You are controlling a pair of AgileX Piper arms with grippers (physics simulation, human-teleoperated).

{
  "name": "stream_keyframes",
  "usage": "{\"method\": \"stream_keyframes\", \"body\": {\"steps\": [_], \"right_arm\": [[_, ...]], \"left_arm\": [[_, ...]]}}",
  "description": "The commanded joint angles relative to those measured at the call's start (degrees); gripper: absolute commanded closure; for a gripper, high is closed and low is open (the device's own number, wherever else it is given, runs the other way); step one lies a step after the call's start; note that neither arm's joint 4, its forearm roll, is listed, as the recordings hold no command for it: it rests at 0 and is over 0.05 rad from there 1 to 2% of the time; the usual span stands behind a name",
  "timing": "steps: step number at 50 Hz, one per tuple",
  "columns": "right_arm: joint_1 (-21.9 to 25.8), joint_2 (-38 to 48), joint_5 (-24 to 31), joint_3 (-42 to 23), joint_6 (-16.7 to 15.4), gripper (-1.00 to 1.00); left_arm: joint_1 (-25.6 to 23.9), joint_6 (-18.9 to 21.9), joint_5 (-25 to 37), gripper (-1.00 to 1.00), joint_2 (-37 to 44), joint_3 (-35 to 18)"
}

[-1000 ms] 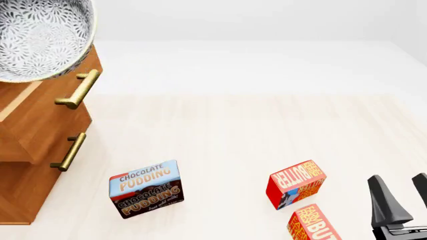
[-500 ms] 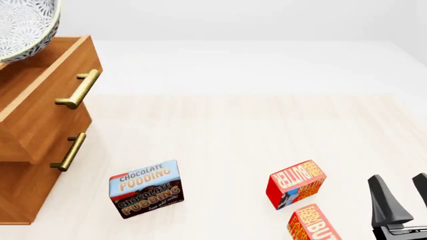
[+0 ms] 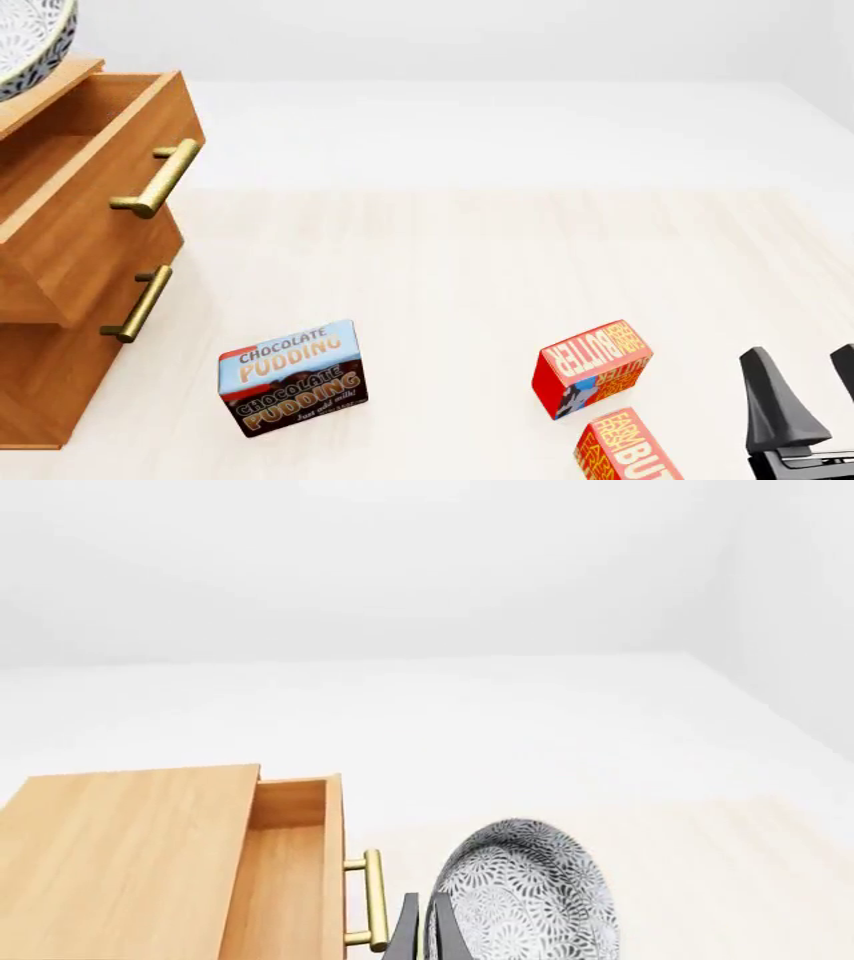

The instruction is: Put the bowl in the top drawer of the cabinet.

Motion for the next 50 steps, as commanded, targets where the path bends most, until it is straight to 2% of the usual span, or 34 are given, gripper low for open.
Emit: {"method": "stream_keyframes", "body": {"steps": [1,7,10,12,21,24,33,36,37,38,39,44,47,49,50], "right_arm": [[-0.06,0.0,-0.13,0.0,-0.06,-1.0],[-0.03,0.0,0.07,0.0,-0.01,-1.0],[-0.2,0.0,0.38,0.01,0.14,-1.0],[-0.19,0.0,0.33,0.01,0.15,-1.0],[0.04,0.0,0.31,0.0,0.07,-1.0],[0.04,0.0,0.27,0.0,0.09,-1.0],[0.1,0.0,0.24,0.0,0.04,-1.0],[0.12,0.0,0.19,0.0,0.09,-1.0],[0.14,0.0,0.17,0.0,0.08,-1.0],[0.12,0.0,0.2,0.0,0.08,-1.0],[0.16,0.0,0.16,0.01,0.11,-1.0],[0.2,0.0,0.11,0.0,0.08,-1.0],[0.17,0.0,0.08,0.01,0.15,-1.0],[0.12,0.0,0.05,0.01,0.17,-1.0],[0.15,0.0,0.04,0.01,0.18,-1.0]], "left_arm": [[0.21,0.13,-0.04,1.0,-0.25,-0.41],[0.96,-0.54,0.92,1.0,1.16,-1.79],[1.15,-3.57,2.08,1.0,2.0,-1.88],[1.58,-3.09,2.65,1.0,2.18,-2.7],[3.24,-6.01,4.97,1.0,4.73,-5.12],[4.05,-8.89,5.85,1.0,5.84,-4.95],[5.29,-11.18,7.68,1.0,7.47,-7.42],[5.43,-13.44,8.26,1.0,7.98,-7.06],[5.31,-16.45,8.78,1.0,8.34,-6.0],[5.37,-17.19,8.83,1.0,8.42,-6.26],[5.3,-15.54,9.05,1.0,8.64,-7.45],[6.03,-15.7,8.91,1.0,9.24,-7.81],[6.47,-16.11,8.71,1.0,9.78,-7.54],[6.21,-18.48,9.61,1.0,9.93,-5.94],[5.88,-18.35,9.57,1.0,9.63,-6.67]]}}
